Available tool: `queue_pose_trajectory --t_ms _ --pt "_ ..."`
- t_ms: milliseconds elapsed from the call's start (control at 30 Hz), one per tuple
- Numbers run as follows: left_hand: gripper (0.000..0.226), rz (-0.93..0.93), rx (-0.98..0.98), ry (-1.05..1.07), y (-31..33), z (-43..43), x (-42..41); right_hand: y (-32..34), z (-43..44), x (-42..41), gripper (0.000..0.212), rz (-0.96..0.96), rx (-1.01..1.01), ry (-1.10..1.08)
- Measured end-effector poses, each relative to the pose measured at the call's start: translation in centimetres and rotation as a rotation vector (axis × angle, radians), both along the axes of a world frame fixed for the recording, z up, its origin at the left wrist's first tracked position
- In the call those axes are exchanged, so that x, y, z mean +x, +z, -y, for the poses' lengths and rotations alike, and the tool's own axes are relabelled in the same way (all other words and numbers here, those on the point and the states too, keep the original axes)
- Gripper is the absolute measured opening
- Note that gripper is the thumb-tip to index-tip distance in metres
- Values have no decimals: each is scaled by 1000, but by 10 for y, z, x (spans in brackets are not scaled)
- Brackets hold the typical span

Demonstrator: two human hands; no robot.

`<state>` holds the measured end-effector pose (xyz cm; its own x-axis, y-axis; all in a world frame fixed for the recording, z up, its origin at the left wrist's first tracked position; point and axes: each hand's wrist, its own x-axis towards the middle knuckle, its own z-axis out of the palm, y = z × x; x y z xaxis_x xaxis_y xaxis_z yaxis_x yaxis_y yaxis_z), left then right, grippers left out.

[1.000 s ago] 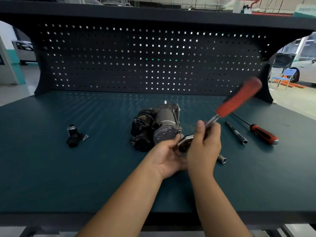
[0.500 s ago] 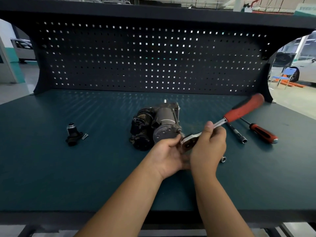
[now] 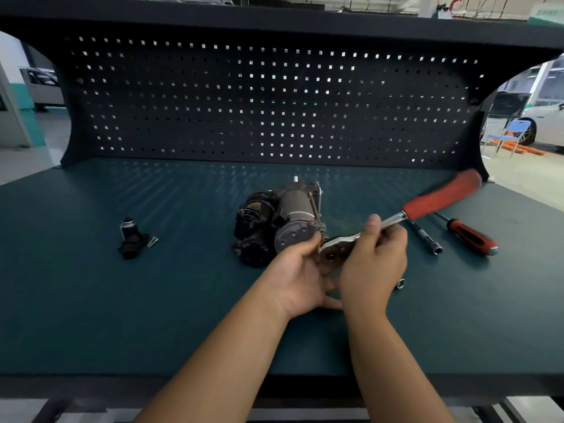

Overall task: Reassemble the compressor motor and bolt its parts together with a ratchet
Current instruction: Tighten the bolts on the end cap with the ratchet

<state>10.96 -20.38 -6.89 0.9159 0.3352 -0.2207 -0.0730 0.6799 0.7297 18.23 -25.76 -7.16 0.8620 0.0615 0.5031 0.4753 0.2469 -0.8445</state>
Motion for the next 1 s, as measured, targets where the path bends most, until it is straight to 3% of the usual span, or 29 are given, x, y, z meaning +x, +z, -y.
queue_pose_trajectory --t_ms 67,167,300,433,567,633,867,1000 --pt "36 14 8 -29 0 2 0 1 1 1 18 18 -20 5" --pt "26 84 -66 26 -4 0 2 0 1 -11 8 304 -125 37" --pt "24 135 -120 25 0 1 -1 -1 -2 -22 23 588 -194 50" --pt "21 84 -74 86 -1 0 2 -2 -1 -16 10 324 -110 66" --pt "33 64 -45 41 2 0 -1 1 1 2 19 -46 9 -13" --pt "35 54 -51 46 1 1 -1 1 1 4 19 -54 9 0" --pt "40 93 -119 134 -2 -3 0 -1 -1 -21 6 540 -191 112" --pt "19 102 -164 97 3 2 -2 -2 -5 -21 24 740 -302 91"
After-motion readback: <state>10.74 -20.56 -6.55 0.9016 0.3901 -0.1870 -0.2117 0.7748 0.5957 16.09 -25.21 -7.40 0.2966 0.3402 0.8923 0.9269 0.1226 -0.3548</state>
